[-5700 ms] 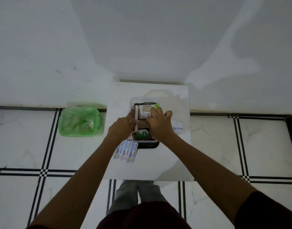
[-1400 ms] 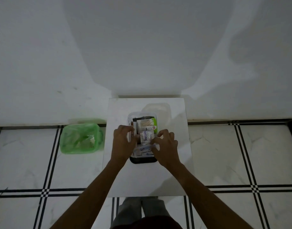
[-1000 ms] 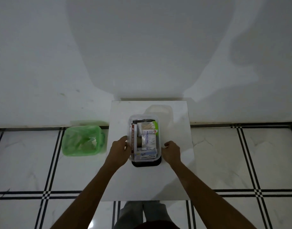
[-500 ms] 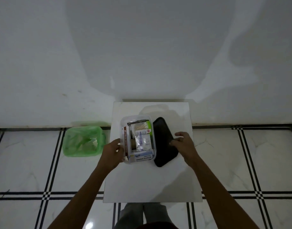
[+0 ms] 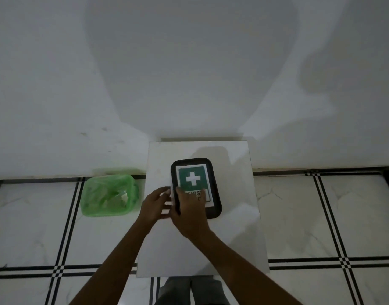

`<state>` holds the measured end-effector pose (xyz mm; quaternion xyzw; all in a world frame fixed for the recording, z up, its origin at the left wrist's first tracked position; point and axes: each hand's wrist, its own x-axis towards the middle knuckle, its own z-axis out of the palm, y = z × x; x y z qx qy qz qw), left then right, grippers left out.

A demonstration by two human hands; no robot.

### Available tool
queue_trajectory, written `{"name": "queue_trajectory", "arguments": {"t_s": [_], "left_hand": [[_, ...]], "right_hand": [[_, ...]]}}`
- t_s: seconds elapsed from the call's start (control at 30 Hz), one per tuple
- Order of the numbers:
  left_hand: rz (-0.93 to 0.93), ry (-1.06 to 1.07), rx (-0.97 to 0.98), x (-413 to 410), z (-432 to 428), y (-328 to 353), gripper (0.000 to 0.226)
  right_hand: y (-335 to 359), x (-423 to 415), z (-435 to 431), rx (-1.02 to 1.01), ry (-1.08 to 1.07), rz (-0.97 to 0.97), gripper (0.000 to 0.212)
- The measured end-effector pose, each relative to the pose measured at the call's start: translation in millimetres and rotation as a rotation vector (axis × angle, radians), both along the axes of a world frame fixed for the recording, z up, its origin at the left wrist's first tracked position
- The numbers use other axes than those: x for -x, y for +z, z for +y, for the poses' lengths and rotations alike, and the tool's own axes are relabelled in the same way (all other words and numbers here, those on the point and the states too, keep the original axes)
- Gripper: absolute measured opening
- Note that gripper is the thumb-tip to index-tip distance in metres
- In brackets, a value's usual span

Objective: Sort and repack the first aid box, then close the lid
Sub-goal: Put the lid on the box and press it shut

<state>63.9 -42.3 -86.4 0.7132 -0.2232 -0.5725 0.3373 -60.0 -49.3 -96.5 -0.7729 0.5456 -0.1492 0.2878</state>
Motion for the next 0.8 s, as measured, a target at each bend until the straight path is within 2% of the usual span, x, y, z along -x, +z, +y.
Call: {"name": "queue_trajectory", "arguments": {"t_s": [0.1, 0.17, 0.23, 0.27, 0.33, 0.4, 0.5, 0.67, 0.8], "left_hand": [[-0.007, 0.005, 0.073, -5.7, -5.2, 1.2, 0.035], [-0.099, -0.031, 0.104, -5.1, -7.1, -0.5, 0.043], [-0.199, -0.044, 0.131, -1.2, -6.1, -3.8, 0.046], [-0.242, -0.043, 0.142, 2.0, -5.0, -6.0, 0.045], [-0.320, -0.038, 0.164, 10.6, -0.2, -11.2, 0.042], [-0.443, -0.070, 0.190, 21.9, 3.7, -17.8, 0.040], [-0.600, -0.099, 0.219, 32.5, 10.2, -22.3, 0.043], [-0.625, -0.135, 0.201, 41.4, 10.9, -20.5, 0.045], [-0.622, -0.050, 0.245, 53.5, 8.4, -23.9, 0.040]], "right_hand": [[-1.6, -2.2, 6.0, 0.012, 0.013, -0.054, 0.030], [5.3, 11.2, -0.3, 0.003, -0.129, -0.172, 0.028], [7.0, 34.3, -11.4, 0.108, -0.318, -0.058, 0.017], [2.3, 47.7, -17.3, 0.128, -0.399, 0.026, 0.019], [-6.7, 65.6, -24.6, -0.023, -0.499, 0.050, 0.025], [-18.7, 68.7, -24.9, -0.127, -0.457, -0.032, 0.023], [-25.2, 59.1, -20.4, -0.076, -0.450, -0.054, 0.022], [-31.2, 47.4, -17.3, -0.067, -0.566, -0.094, 0.027], [-31.2, 43.0, -22.4, -0.066, -0.536, -0.015, 0.029]]}}
